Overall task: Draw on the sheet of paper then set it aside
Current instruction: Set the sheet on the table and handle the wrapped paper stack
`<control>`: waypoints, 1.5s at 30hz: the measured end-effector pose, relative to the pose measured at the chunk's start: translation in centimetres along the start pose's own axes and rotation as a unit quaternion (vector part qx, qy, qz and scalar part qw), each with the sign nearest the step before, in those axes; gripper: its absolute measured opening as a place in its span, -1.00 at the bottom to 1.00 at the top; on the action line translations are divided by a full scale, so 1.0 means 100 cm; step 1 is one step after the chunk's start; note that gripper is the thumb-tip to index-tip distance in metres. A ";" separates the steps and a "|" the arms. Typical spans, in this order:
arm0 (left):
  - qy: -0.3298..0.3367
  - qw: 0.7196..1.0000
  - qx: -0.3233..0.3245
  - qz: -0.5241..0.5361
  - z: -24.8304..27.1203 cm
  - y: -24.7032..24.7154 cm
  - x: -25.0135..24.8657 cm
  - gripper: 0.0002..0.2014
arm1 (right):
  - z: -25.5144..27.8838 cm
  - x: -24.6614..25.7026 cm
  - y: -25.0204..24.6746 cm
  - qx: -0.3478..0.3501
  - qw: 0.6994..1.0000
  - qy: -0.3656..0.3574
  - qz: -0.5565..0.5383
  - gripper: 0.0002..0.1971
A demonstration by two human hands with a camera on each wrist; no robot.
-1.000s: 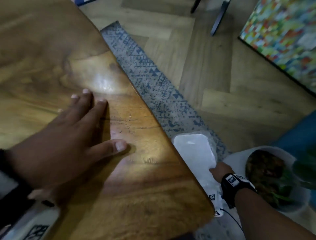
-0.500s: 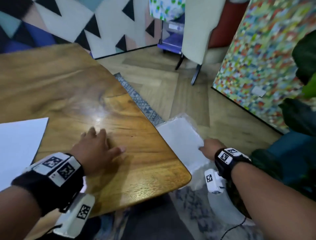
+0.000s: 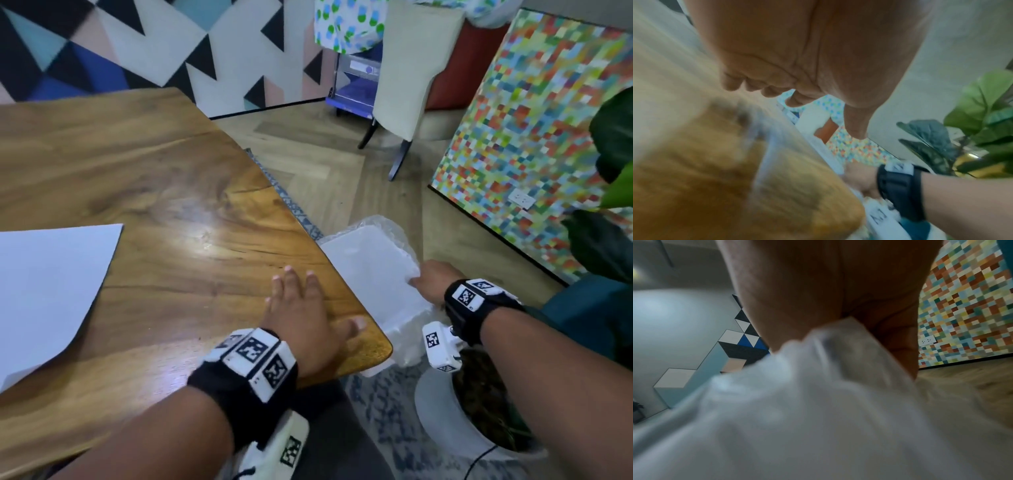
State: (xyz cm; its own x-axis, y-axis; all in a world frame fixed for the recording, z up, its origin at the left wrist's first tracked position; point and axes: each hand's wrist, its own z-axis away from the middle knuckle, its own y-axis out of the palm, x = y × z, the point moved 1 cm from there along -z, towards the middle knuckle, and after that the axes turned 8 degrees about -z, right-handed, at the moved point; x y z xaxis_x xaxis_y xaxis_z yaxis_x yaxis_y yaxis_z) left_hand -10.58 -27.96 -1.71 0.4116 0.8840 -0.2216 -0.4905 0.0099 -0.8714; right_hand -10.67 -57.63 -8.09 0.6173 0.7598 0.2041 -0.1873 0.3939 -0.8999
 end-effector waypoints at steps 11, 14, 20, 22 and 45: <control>-0.097 0.990 -0.062 -0.078 0.026 0.040 0.041 0.18 | -0.002 0.011 -0.008 0.007 1.000 -0.020 0.022 -0.58; -0.019 0.995 -0.073 -0.060 0.011 0.046 -0.005 0.09 | -0.002 0.012 -0.010 0.001 1.000 -0.020 0.024 -0.55; -0.033 0.991 -0.121 -0.044 0.003 0.014 0.015 0.02 | -0.006 0.007 -0.016 0.002 0.999 -0.026 0.028 -0.61; -0.126 0.986 -0.105 -0.036 -0.002 -0.005 0.056 0.01 | -0.008 0.006 -0.016 0.001 0.999 -0.026 0.026 -0.63; -0.168 0.985 -0.021 -0.030 -0.056 -0.026 0.049 0.11 | -0.020 0.028 -0.010 0.028 0.998 -0.043 0.032 -0.53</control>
State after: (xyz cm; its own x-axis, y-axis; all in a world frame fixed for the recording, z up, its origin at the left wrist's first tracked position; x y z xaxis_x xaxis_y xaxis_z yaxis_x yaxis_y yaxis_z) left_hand -2.99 -26.32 -3.03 0.1573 0.9874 -0.0172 -0.4385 0.0542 -0.8971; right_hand -7.23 -56.92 -7.36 0.5358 0.8247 0.1811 -0.2679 0.3695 -0.8898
